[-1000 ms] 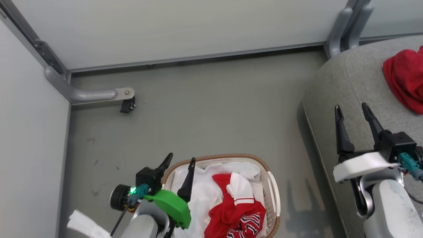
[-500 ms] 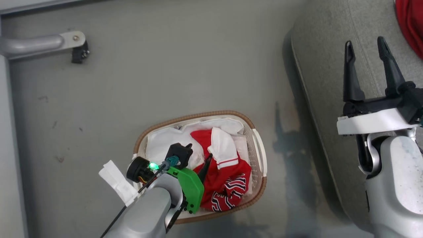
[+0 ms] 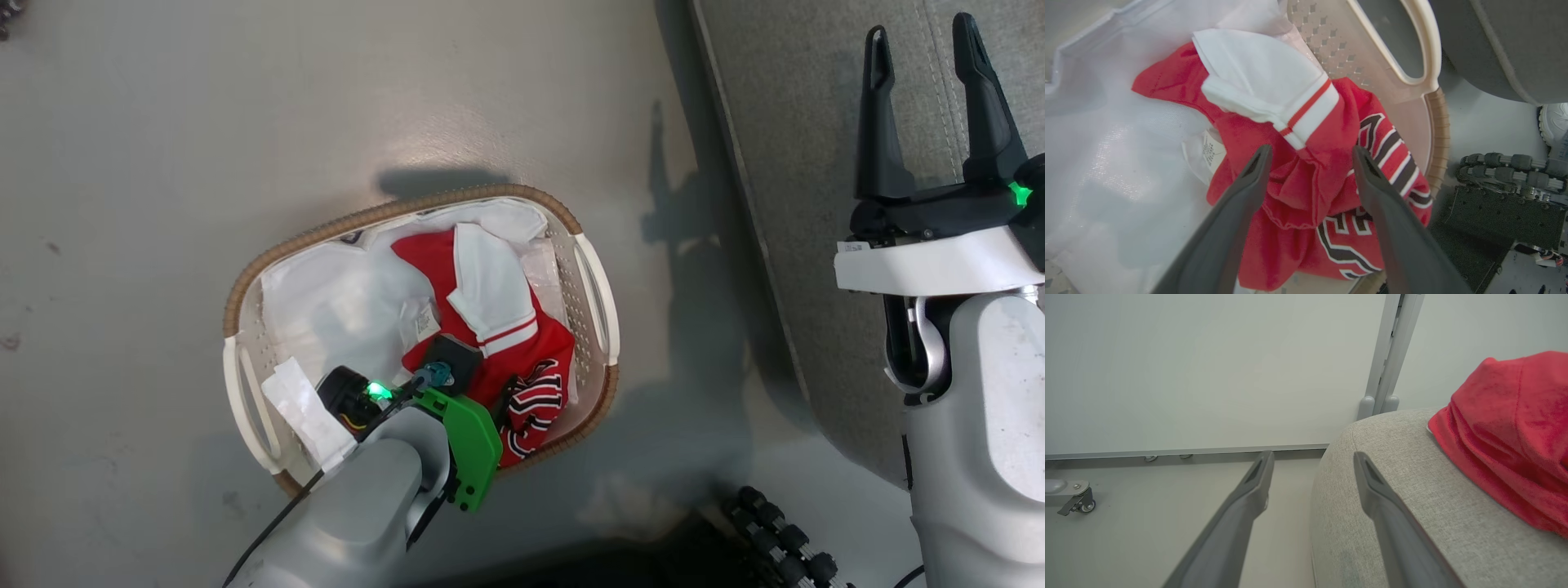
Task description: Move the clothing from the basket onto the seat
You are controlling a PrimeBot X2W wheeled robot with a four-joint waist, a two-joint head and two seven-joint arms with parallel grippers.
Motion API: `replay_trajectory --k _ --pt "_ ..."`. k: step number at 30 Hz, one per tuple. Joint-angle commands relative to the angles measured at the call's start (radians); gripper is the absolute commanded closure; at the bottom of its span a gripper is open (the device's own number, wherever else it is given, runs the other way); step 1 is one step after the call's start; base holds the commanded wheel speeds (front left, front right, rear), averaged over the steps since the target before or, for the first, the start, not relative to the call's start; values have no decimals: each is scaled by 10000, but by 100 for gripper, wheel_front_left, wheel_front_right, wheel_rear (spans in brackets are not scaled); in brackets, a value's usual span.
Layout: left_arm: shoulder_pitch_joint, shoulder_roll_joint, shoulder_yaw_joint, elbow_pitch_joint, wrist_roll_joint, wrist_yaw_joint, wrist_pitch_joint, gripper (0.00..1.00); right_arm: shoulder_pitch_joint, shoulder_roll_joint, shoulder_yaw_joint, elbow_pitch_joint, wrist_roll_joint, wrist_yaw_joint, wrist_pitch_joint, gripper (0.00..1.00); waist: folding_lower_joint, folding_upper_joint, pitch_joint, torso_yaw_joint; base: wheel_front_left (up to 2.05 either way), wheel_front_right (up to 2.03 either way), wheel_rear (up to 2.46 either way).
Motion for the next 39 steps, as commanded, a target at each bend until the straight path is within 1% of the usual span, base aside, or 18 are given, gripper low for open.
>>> replay_trajectory --k 1,5,12,13,14,15,16,18,19,27,31,39 --pt "-264 70 -52 95 -152 46 -19 0 -194 -19 35 -58 52 -10 -20 0 -1 0 869 -593 0 0 0" --pt "-465 65 -214 344 -393 131 -9 0 -239 -18 137 -125 87 -10 -20 0 -1 0 1116 -670 0 0 0" --pt "-805 65 -518 520 -773 -3 -340 0 -349 -19 257 -202 113 -10 -20 0 -1 0 1340 -753 0 0 0" --pt "-864 65 -581 514 -815 -23 -422 17 -353 -19 261 -189 96 -10 -20 0 -1 0 1342 -749 0 0 0" --pt "-921 65 -631 491 -824 -17 -521 26 -352 -19 262 -170 76 -10 -20 0 -1 0 1335 -739 0 0 0" --pt "-979 67 -675 456 -850 -19 -636 53 -347 -19 265 -142 53 -10 -20 0 -1 0 1312 -720 0 0 0" --pt "-998 67 -725 440 -884 -23 -720 56 -335 -19 272 -115 24 -10 -20 0 -1 0 1277 -699 0 0 0" --pt "-1059 62 -884 404 -909 -42 -922 81 -290 -22 298 -51 -47 -10 -20 0 -1 0 1161 -632 0 0 0" --pt "-1083 64 -926 398 -935 -46 -999 100 -274 -21 309 -23 -65 -10 -20 0 -1 0 1102 -602 0 0 0" --pt "-878 61 -1071 196 -1175 18 -1416 100 -73 -24 355 244 -371 -11 -20 0 -1 0 212 -223 0 0 0" --pt "-582 59 -1068 -23 -1273 47 -1485 100 163 -24 355 427 -624 -11 -20 0 -1 0 -539 37 0 0 0" --pt "31 76 -559 -811 -583 144 -1482 100 783 -27 284 800 -1090 -11 -20 0 -1 0 -2291 599 0 0 0"
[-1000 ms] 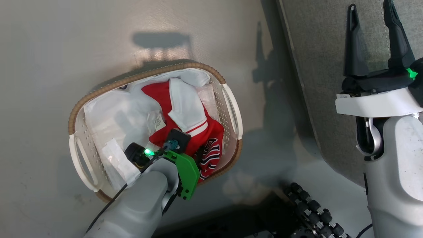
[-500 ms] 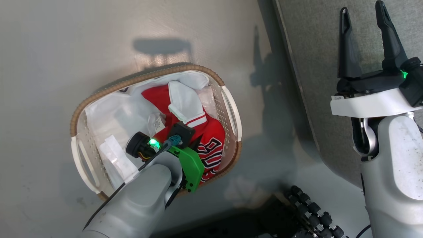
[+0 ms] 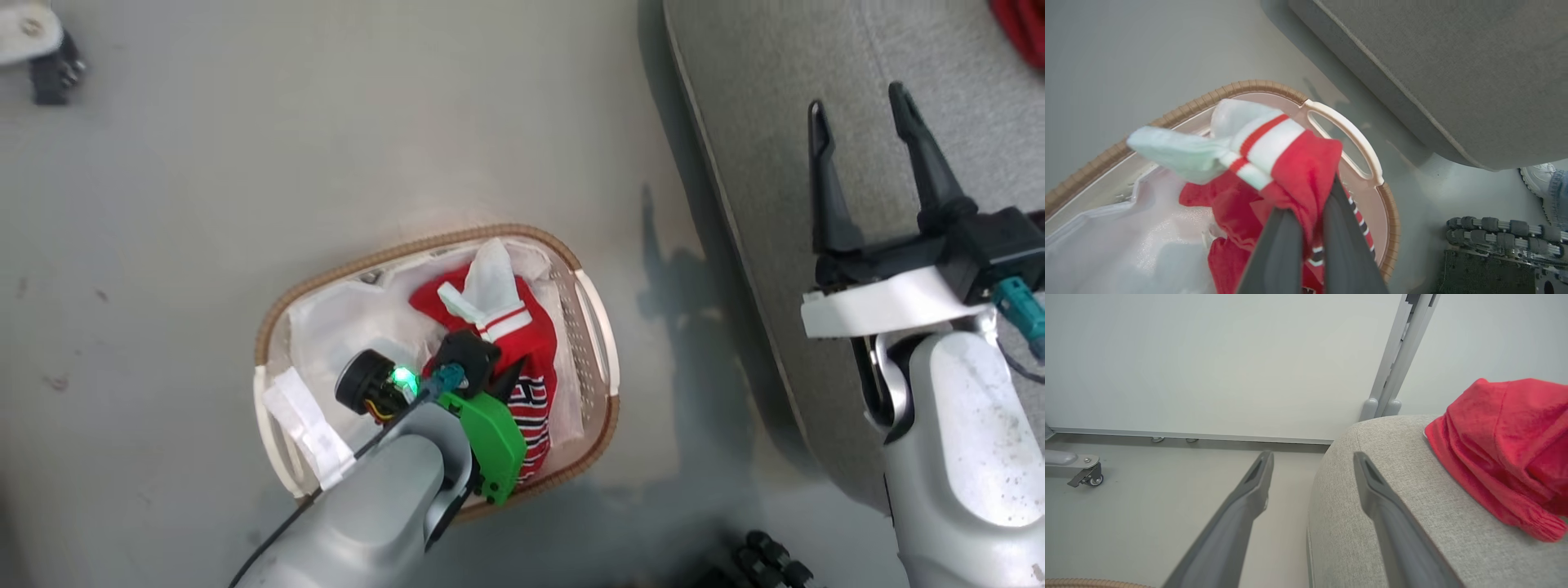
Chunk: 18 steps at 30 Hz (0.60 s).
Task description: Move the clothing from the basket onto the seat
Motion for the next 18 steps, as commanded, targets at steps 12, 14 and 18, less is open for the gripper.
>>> replay_trajectory --k 12,14,18 --pt "1178 762 773 -1579 1667 -31 -21 100 1686 -37 -147 748 -503 -11 -20 0 0 0 -4206 1290 0 0 0" --pt "1202 919 860 -1814 1865 -42 -21 100 1921 -37 -82 834 -509 -11 -20 0 0 0 -4645 1363 0 0 0" --pt "809 1305 805 -2258 2481 -49 -21 100 2404 -38 180 996 -504 -11 -20 0 0 0 -5379 1476 0 0 0"
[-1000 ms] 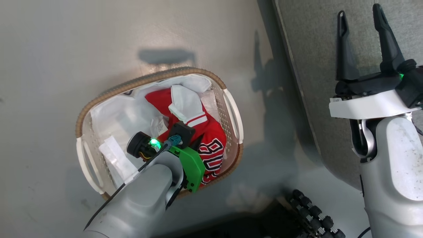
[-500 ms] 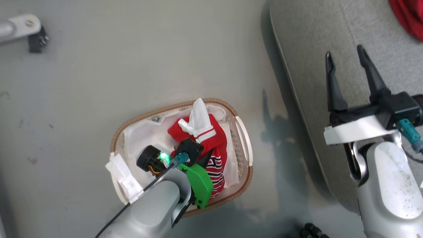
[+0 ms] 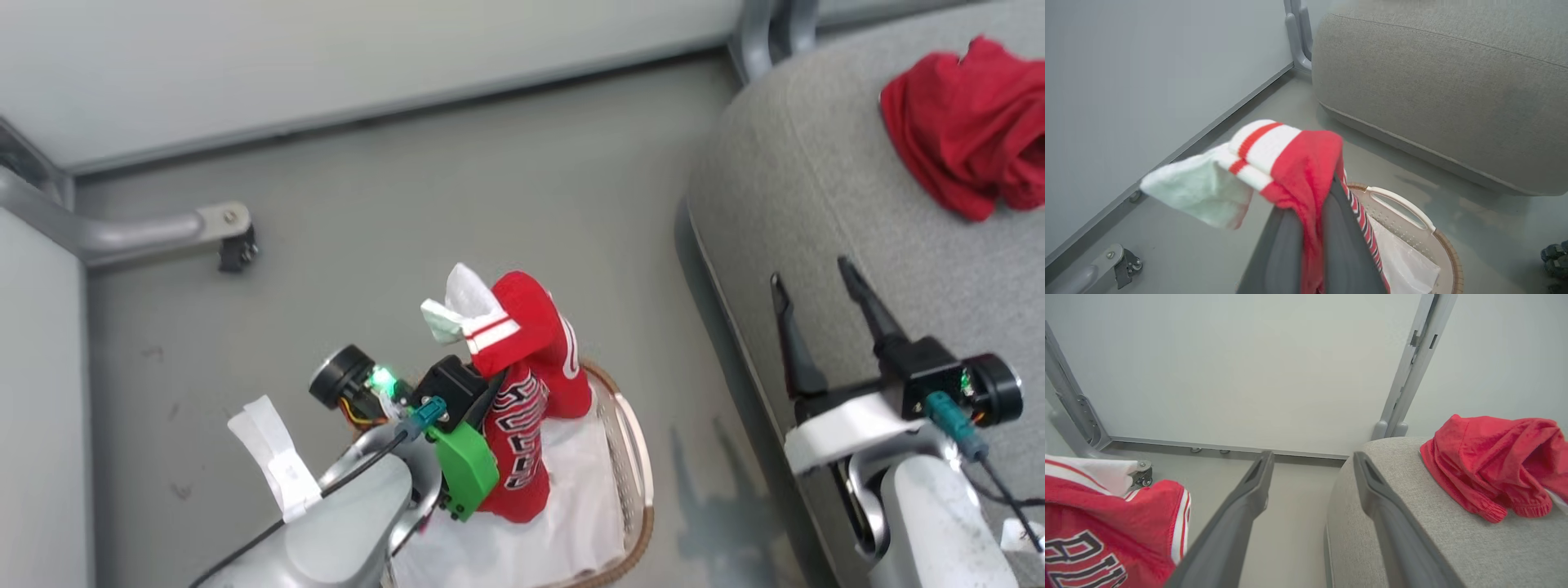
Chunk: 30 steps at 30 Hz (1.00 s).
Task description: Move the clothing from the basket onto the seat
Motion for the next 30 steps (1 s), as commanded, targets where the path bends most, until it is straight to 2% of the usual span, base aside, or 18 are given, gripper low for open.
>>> replay_trajectory --k 1,10,19,23,30 --pt "-233 140 -39 -160 188 -20 -10 100 324 -37 106 81 -25 -11 -20 0 1 0 -1631 598 0 0 0" --pt "-1640 698 83 -905 483 -131 86 100 762 -35 820 279 166 -11 -20 0 1 0 -2466 601 0 0 0" --pt "-3220 1221 280 -1547 365 -193 698 100 277 -37 1560 314 219 -11 -20 0 1 0 -2727 539 0 0 0" --pt "-3704 1226 255 -1636 236 -226 920 100 41 -37 1959 379 315 -11 -20 0 1 0 -2803 576 0 0 0" --pt "-4359 761 -81 -1670 41 -243 1255 100 -443 -39 3132 638 882 -11 -20 0 1 0 -2901 811 0 0 0"
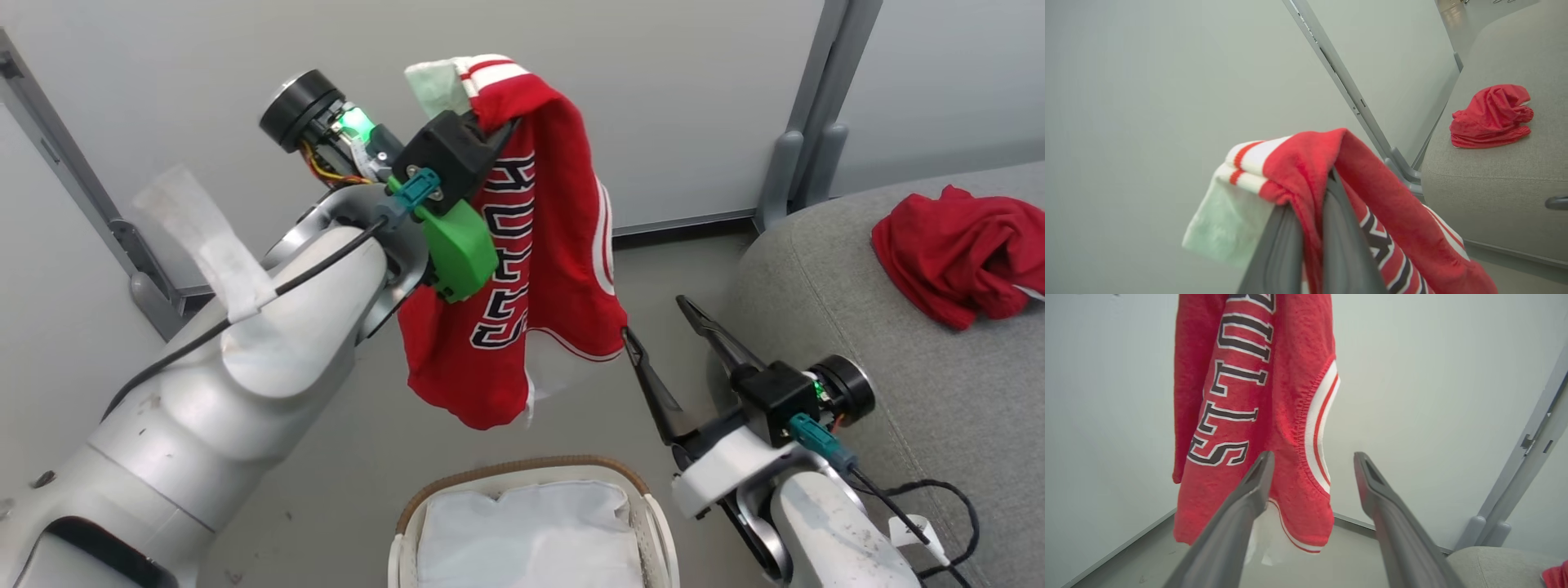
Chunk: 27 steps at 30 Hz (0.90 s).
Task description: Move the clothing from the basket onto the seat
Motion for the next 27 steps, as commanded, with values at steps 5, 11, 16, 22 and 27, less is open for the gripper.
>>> replay_trajectory --k 5,11,16,22,27 --pt "-604 -525 -339 -65 -229 -35 129 100 -726 -37 880 436 558 -11 -20 0 1 0 -61 344 0 0 0" --pt "-941 -1055 -742 -109 -394 -36 123 100 -1327 -37 1180 947 1008 -11 -20 0 1 0 -116 708 0 0 0" --pt "-1084 -1380 -1082 -388 -694 -37 164 100 -1649 -37 1042 1292 1238 -11 -20 0 1 0 -156 928 0 0 0" --pt "-1164 -1510 -1289 -910 -1046 -38 230 100 -2075 -37 811 1728 1124 -11 -20 0 1 0 -166 1099 0 0 0" --pt "-1155 -1494 -1224 -1195 -1312 12 290 100 -2586 -37 664 2130 1008 -11 -20 0 1 0 -151 1190 0 0 0"
